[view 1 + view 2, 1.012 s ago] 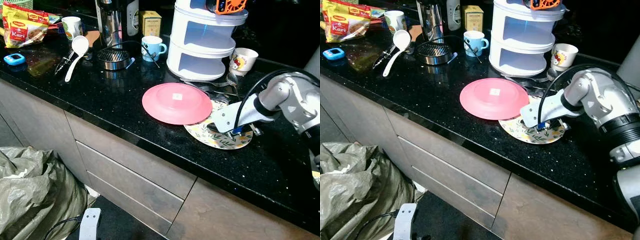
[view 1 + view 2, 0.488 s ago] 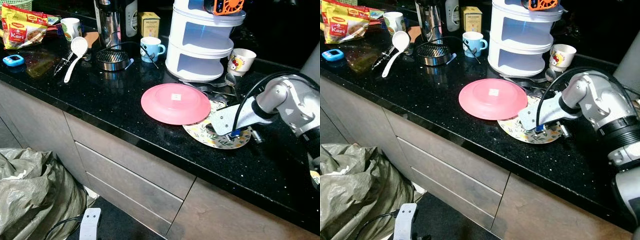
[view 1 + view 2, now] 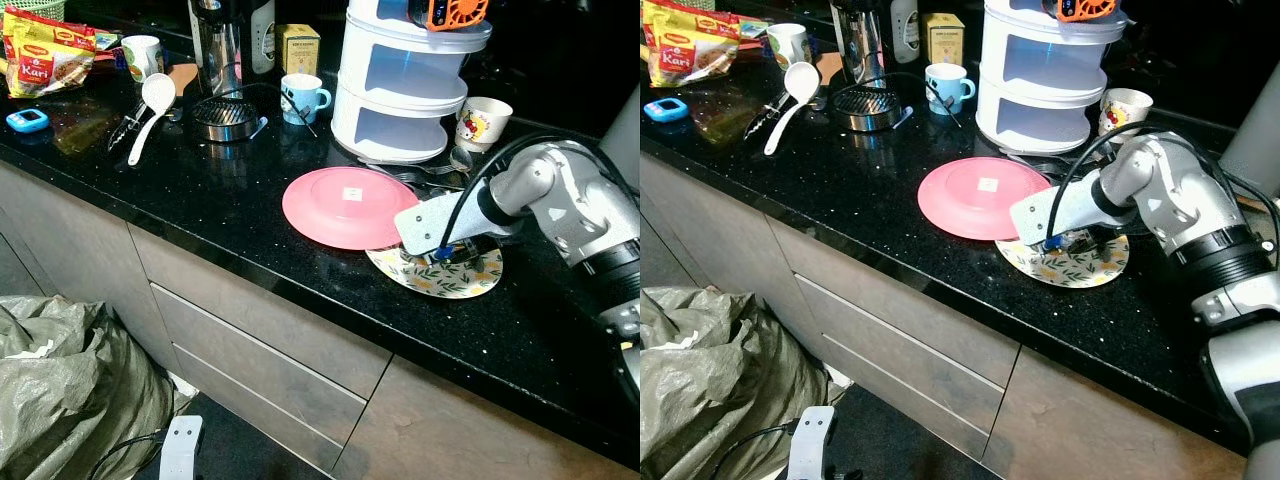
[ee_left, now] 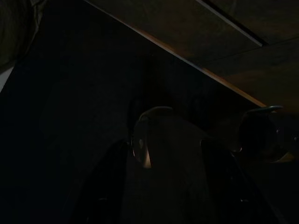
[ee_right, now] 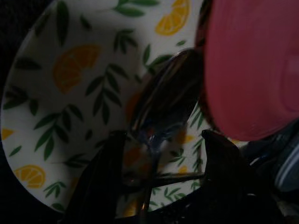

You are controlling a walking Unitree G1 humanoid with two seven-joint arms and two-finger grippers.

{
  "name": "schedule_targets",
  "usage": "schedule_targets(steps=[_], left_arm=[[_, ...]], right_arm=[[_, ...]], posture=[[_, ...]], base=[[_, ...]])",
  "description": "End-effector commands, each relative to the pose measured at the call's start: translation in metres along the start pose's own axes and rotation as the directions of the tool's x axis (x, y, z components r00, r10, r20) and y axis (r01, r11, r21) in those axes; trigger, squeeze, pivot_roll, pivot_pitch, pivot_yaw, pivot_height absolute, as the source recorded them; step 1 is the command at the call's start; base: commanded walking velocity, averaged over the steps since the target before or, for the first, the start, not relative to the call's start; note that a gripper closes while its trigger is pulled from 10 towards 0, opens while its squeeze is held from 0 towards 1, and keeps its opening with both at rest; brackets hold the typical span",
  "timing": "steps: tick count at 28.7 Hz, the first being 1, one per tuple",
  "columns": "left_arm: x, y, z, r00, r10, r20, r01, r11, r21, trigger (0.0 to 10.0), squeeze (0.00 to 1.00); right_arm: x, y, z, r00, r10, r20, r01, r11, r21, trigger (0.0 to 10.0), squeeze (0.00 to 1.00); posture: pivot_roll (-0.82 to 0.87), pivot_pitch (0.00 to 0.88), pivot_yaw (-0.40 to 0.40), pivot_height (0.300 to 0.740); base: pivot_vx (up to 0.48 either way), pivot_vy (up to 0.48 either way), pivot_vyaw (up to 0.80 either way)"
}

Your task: Kitchen organization

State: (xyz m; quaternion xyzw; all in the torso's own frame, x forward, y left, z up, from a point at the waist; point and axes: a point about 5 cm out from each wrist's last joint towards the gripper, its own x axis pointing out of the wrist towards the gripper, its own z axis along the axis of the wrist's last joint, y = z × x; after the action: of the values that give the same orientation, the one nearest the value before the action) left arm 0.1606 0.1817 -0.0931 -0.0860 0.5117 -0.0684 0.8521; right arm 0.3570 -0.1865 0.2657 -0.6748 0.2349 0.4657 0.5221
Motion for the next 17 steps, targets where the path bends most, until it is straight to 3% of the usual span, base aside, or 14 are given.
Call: schedule_targets(steps=[1,14,15,16,17], left_arm=[[0.0011,-0.0043,-0.0032,1.000,-0.011,-0.006,0.011,1.000,-0.007,10.0,0.00],[0.0018,-0.0060,-0.0014,1.000,-0.014,0.002,0.014,1.000,-0.012,10.0,0.00],[0.0018,-0.0062,-0.0013,1.000,-0.015,0.002,0.015,1.000,-0.012,10.0,0.00],[0.0019,-0.0062,-0.0012,1.000,-0.015,0.002,0.015,1.000,-0.012,10.0,0.00],[0.0019,-0.0063,-0.0010,1.000,-0.015,0.003,0.015,1.000,-0.012,10.0,0.00]], right_arm=[[0.0040,0.0012,-0.0004,0.999,0.032,-0.035,-0.032,0.999,0.005,10.0,0.00],[0.0045,-0.0055,-0.0052,0.990,0.058,-0.129,-0.056,0.998,0.018,10.0,0.00],[0.0052,-0.0047,-0.0047,0.989,0.071,-0.133,-0.070,0.997,0.014,7.5,0.00],[0.0057,-0.0042,-0.0044,0.988,0.080,-0.136,-0.079,0.997,0.011,7.5,0.00],[0.0063,-0.0039,-0.0037,0.987,0.090,-0.133,-0.089,0.996,0.011,0.0,0.00]], posture=[[0.01,0.041,-0.055,0.740],[0.01,0.040,-0.064,0.740],[0.01,0.040,-0.065,0.740],[0.01,0.040,-0.065,0.740],[0.01,0.041,-0.064,0.740]], base=[[0.000,0.000,0.00],[0.000,0.000,0.00],[0.000,0.000,0.00],[0.000,0.000,0.00],[0.000,0.000,0.00]])
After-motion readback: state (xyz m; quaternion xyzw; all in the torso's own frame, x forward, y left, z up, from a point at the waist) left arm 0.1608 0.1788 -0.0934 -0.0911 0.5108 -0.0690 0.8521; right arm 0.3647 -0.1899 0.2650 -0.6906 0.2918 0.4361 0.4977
